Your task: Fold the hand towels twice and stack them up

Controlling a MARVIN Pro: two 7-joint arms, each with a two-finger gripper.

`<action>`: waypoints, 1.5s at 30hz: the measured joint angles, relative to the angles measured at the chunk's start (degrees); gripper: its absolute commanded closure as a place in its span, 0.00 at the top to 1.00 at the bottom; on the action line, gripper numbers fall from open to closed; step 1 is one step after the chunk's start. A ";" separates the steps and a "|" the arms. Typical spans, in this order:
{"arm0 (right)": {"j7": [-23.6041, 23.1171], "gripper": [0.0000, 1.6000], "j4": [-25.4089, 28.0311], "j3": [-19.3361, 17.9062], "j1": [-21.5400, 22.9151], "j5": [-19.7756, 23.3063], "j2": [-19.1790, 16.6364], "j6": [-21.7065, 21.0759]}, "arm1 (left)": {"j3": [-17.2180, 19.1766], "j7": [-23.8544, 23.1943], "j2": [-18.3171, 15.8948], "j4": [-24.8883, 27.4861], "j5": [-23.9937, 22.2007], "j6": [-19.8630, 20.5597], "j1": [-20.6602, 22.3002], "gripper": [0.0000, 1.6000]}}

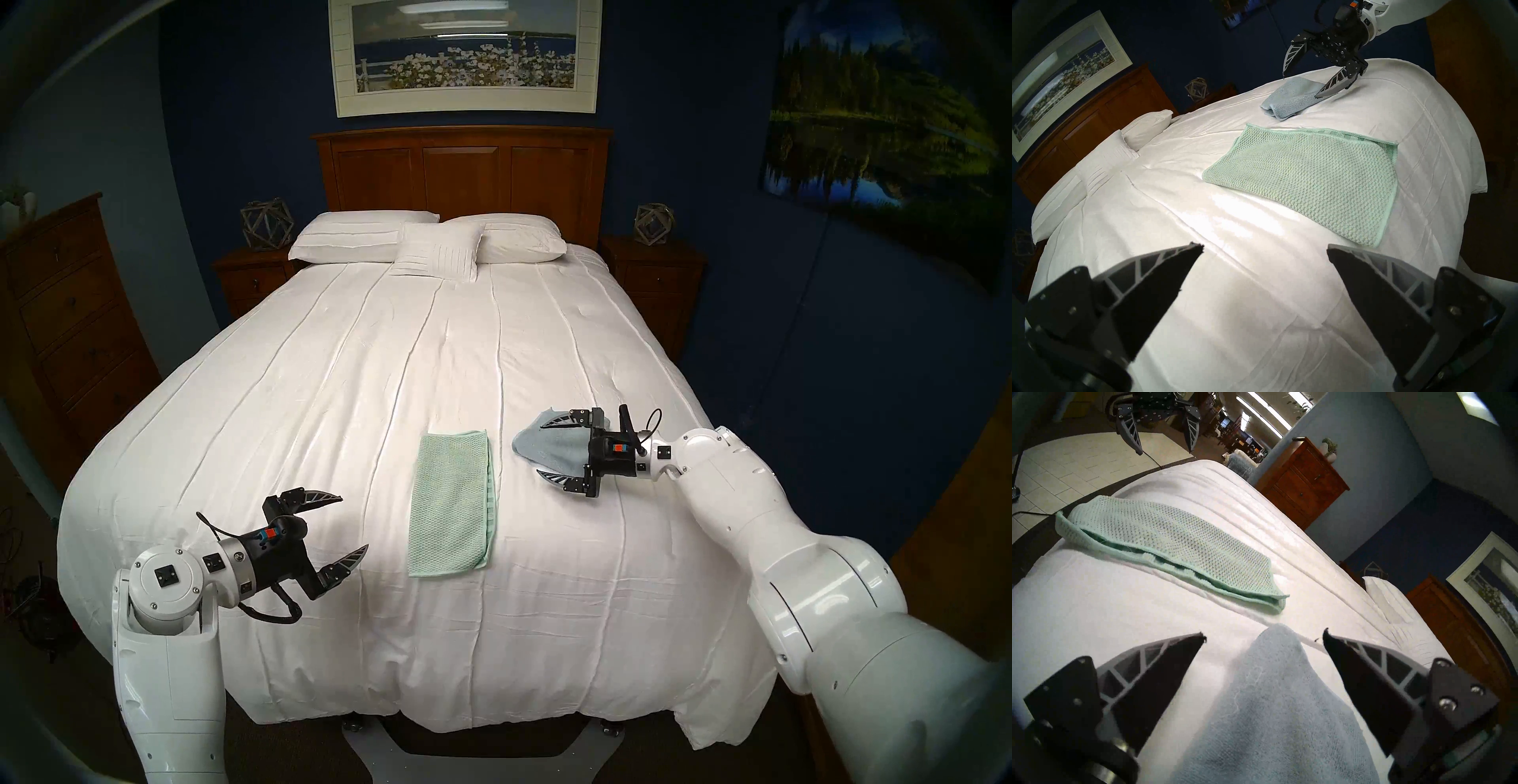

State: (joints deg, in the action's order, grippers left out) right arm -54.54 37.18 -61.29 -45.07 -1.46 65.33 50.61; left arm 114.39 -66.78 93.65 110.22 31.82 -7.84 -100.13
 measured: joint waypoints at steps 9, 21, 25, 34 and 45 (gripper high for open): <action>2.85 1.00 6.18 0.08 -3.77 1.66 -2.13 2.78 | -1.77 0.75 0.57 1.78 0.64 -1.78 -1.49 1.00; 4.47 1.00 11.43 0.55 -7.71 2.58 -4.70 4.05 | -12.40 -0.44 1.10 4.39 5.02 -6.96 -5.98 1.00; 4.58 1.00 12.73 0.68 -8.64 2.76 -5.37 4.12 | -15.96 -0.95 1.12 4.40 6.72 -8.36 -7.75 1.00; 4.70 1.00 17.14 0.94 -11.06 3.53 -7.35 4.20 | -23.67 0.36 -0.38 4.42 13.16 -11.69 -10.24 1.00; 4.76 1.00 22.73 1.07 -13.75 4.68 -9.82 4.23 | -25.48 4.64 -2.00 3.87 22.82 -14.11 -8.82 1.00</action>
State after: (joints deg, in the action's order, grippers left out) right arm -49.77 59.92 -60.21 -58.83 3.22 55.51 54.84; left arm 88.91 -62.14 91.65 114.09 54.65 -21.95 -108.95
